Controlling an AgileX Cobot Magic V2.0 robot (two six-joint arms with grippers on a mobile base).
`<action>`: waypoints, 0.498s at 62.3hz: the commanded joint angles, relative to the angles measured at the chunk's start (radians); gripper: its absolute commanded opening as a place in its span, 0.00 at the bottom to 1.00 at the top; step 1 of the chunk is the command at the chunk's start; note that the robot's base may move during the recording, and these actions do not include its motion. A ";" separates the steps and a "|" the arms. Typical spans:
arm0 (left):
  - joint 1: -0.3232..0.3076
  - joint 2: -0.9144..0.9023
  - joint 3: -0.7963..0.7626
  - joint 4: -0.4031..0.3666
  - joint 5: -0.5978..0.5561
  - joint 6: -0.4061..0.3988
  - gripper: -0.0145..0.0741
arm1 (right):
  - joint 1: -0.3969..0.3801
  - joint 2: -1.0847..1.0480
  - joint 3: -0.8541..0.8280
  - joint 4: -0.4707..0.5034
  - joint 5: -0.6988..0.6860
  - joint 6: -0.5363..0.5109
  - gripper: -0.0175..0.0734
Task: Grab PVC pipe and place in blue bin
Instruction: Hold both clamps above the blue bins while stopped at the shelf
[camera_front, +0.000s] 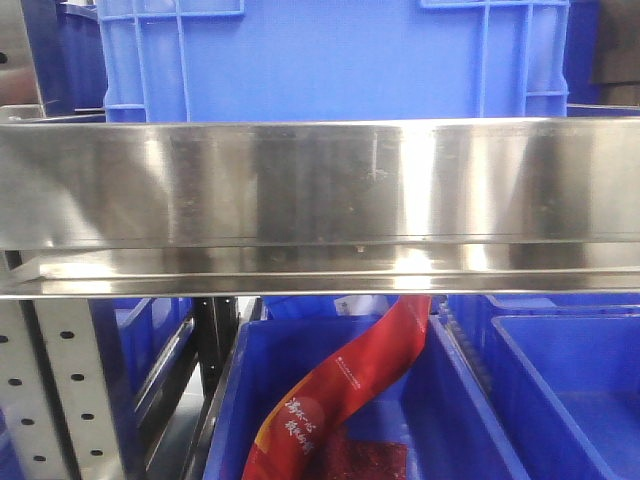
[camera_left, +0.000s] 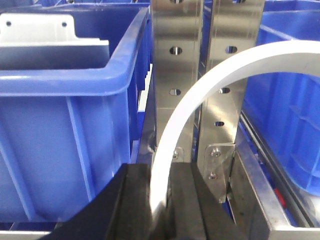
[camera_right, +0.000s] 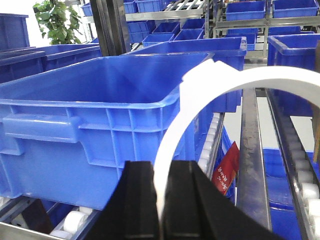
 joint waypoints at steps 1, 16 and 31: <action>0.003 -0.006 0.000 0.000 -0.054 0.004 0.04 | -0.001 -0.005 0.001 -0.002 -0.028 -0.001 0.02; 0.003 -0.006 0.000 -0.005 -0.108 0.004 0.04 | -0.001 -0.005 0.001 -0.002 -0.027 -0.001 0.02; 0.003 -0.006 0.000 -0.005 -0.108 0.004 0.04 | -0.001 -0.005 0.001 -0.002 -0.025 -0.001 0.02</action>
